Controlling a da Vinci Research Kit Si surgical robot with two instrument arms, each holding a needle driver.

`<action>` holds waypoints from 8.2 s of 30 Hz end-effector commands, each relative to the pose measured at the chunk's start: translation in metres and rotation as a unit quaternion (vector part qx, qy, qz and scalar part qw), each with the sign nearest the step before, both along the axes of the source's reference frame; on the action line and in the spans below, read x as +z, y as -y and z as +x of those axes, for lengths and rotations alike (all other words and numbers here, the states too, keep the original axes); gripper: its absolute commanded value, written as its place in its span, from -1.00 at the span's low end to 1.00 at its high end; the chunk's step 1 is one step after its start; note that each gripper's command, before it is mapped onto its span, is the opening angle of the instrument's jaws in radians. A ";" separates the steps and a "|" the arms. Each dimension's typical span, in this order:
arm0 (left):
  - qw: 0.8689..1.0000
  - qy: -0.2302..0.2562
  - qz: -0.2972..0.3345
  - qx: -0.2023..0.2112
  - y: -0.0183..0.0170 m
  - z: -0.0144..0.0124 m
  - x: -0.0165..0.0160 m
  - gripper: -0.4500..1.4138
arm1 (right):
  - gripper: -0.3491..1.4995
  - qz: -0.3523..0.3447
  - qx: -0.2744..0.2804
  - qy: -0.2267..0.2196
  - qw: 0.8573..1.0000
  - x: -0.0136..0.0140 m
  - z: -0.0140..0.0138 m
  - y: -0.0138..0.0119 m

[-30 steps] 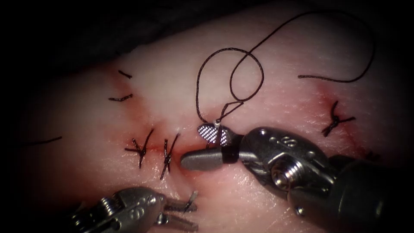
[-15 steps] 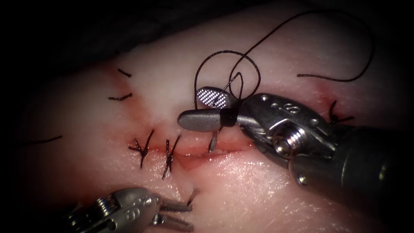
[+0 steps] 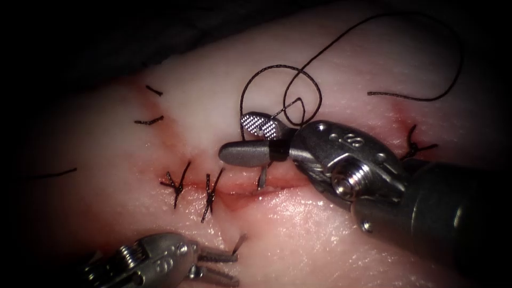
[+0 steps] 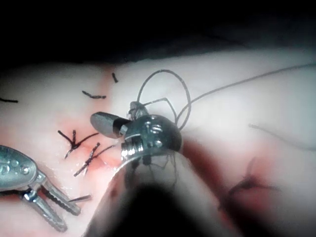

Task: Wound Closure
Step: Push needle through flesh below incision with right end-effector, then pull needle the rest of the way through skin with left grasper, then grip suture near wound and pull away with right hand. Repeat until a short tail remains on top side

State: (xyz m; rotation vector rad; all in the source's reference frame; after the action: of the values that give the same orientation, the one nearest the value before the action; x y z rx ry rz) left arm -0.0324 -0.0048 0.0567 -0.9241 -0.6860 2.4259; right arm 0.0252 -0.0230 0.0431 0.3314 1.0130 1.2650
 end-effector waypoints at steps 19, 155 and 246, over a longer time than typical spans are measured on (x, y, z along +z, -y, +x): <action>1.000 0.003 -0.007 0.009 -0.0005 0.0014 0.0005 -0.55 | -1.00 0.193 0.061 -0.066 0.977 0.0009 0.0041 0.0026; 0.869 0.384 -0.304 -0.077 -0.0157 0.0040 -0.0225 -1.00 | 0.42 -0.144 -0.172 0.006 0.974 -0.0078 -0.0032 0.0031; 0.889 0.300 -0.278 -0.206 -0.0092 0.0113 -0.0175 -1.00 | 0.66 -0.299 -0.330 0.073 0.893 -0.0027 0.0023 0.0041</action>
State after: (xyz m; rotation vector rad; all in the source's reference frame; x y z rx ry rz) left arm -0.0206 0.0035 0.0389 -1.8714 0.0651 1.9533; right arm 0.0263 -0.0279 0.0403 0.0784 0.9780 0.3139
